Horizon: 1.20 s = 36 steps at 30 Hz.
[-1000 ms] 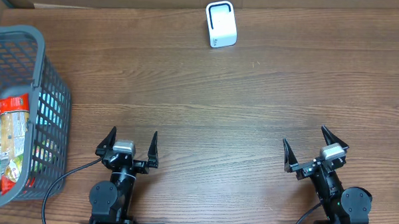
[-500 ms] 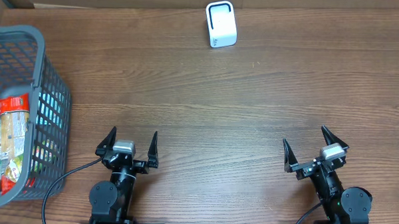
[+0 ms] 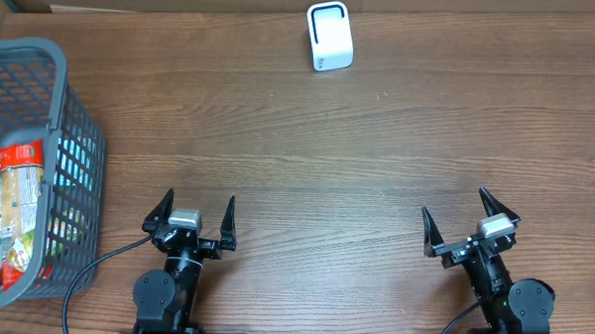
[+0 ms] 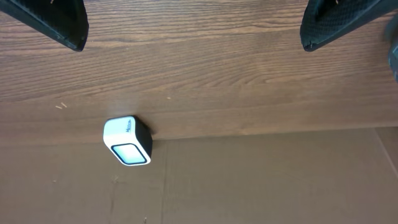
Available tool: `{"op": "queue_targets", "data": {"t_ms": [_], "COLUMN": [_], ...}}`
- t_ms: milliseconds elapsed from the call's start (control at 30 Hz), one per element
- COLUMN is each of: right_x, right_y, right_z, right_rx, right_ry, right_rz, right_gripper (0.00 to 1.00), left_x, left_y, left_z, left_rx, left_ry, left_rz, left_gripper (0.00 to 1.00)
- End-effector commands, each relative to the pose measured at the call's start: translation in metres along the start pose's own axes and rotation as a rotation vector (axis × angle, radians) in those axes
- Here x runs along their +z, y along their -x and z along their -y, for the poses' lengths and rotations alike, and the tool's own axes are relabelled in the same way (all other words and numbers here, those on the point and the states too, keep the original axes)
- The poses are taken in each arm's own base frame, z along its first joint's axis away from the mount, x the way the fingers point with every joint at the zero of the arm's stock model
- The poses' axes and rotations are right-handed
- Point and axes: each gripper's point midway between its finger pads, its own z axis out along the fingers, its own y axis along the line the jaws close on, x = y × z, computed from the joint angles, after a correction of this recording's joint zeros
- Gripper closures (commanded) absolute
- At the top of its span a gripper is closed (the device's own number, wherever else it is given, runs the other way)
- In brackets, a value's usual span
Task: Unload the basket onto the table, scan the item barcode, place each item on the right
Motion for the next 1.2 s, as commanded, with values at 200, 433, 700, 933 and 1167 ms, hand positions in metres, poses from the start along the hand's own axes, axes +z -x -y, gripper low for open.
{"op": "queue_targets", "data": {"t_ms": [200, 433, 700, 933, 1167], "right_x": [0.000, 0.000, 0.000, 0.000, -0.004], "right_y": [-0.001, -0.001, -0.001, 0.001, 0.031], "right_z": [0.001, 0.002, 0.002, 0.004, 0.001], "right_rx": [-0.006, -0.005, -0.005, 0.034, 0.076], "right_ry": [-0.007, -0.013, -0.013, -0.024, -0.004], "right_rz": [0.006, 0.005, 0.006, 0.013, 0.055], "right_gripper": [0.00, 0.00, 0.00, 0.00, 0.00], "left_x": [0.000, 0.000, 0.000, -0.001, -0.012], "left_y": [0.001, 0.001, 0.000, 0.009, 0.046], "left_z": [0.002, 0.001, 0.000, 0.001, 0.002], "left_rx": [0.020, 0.020, 0.020, -0.057, -0.059], "left_ry": [-0.006, -0.006, 0.005, -0.002, -0.008], "left_rz": [0.006, 0.006, 0.004, 0.037, 0.056], "left_gripper": [0.00, 0.00, 0.00, 0.00, 0.00]}}
